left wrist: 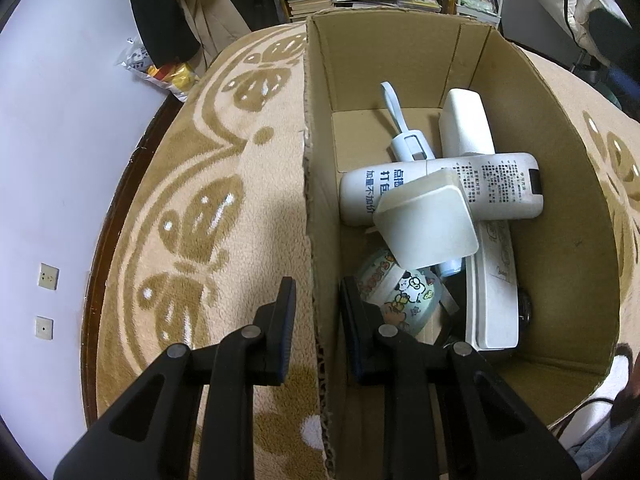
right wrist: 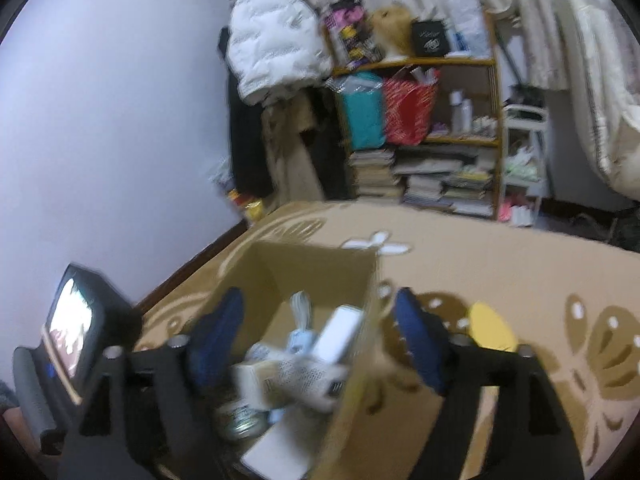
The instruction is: Organize rigid objects
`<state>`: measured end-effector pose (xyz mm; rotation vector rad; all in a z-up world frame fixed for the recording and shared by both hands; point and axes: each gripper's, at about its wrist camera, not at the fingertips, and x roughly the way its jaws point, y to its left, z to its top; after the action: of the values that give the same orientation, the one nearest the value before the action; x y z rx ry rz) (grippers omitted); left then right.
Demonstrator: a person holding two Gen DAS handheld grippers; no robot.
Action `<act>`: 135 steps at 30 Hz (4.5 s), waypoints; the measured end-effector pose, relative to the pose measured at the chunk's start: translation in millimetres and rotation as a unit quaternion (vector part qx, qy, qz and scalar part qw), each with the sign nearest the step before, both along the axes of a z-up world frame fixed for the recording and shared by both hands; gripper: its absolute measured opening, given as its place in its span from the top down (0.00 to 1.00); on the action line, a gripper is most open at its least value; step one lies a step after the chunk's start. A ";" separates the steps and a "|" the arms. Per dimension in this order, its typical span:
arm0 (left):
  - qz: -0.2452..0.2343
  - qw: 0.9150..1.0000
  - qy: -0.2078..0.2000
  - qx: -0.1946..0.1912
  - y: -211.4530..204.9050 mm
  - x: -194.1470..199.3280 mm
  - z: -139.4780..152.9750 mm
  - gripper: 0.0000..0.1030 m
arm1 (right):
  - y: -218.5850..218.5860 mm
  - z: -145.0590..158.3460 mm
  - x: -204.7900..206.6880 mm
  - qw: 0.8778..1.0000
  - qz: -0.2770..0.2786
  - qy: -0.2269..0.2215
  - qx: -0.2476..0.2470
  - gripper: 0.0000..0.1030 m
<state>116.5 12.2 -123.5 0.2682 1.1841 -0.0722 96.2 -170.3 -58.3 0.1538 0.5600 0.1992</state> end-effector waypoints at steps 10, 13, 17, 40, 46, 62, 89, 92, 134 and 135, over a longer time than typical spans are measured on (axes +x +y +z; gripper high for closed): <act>-0.004 1.000 0.000 0.007 -2.5 1.0 -1.9 0.78 | -77.5 -33.7 18.1 0.992 -0.122 0.022 0.011 0.04; -0.002 1.000 0.006 0.006 -2.3 3.0 -4.4 0.78 | -97.2 -55.2 27.4 0.988 -0.146 0.051 0.013 0.04; -0.003 1.000 0.006 0.006 -2.5 3.7 -4.2 0.78 | -112.9 -74.6 37.7 0.985 -0.155 0.079 0.014 0.04; -0.006 1.000 0.006 0.014 -5.0 3.6 -6.8 0.78 | -122.7 -136.3 62.1 0.970 -0.158 0.182 -0.027 0.38; -0.007 1.000 0.006 0.015 -5.0 3.6 -6.7 0.78 | -118.0 -129.1 54.5 0.969 -0.165 0.185 -0.018 0.41; -0.009 1.000 0.001 0.020 -9.1 -0.4 -6.5 0.78 | -77.8 -88.5 24.2 0.978 -0.123 0.166 0.014 0.42; -0.003 1.000 0.001 0.006 -5.2 0.7 -5.0 0.78 | 32.5 -15.0 -3.9 0.995 0.009 0.092 -0.021 0.60; 0.008 1.000 0.005 -0.017 1.3 1.6 -3.9 0.78 | 38.2 -19.0 -5.6 0.994 0.018 0.101 -0.027 0.61; -0.019 0.962 -0.255 -0.090 42.0 -128.7 120.7 0.12 | -3.4 37.5 -162.0 0.991 -0.131 -0.023 0.028 0.00; -0.021 0.960 -0.264 -0.089 41.4 -133.0 123.5 0.08 | -3.9 40.3 -165.4 0.990 -0.132 -0.030 0.030 0.00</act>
<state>-16.5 53.6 0.0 0.1406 0.6346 -0.1346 -69.2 -174.2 -18.0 0.2784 0.4685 -0.0368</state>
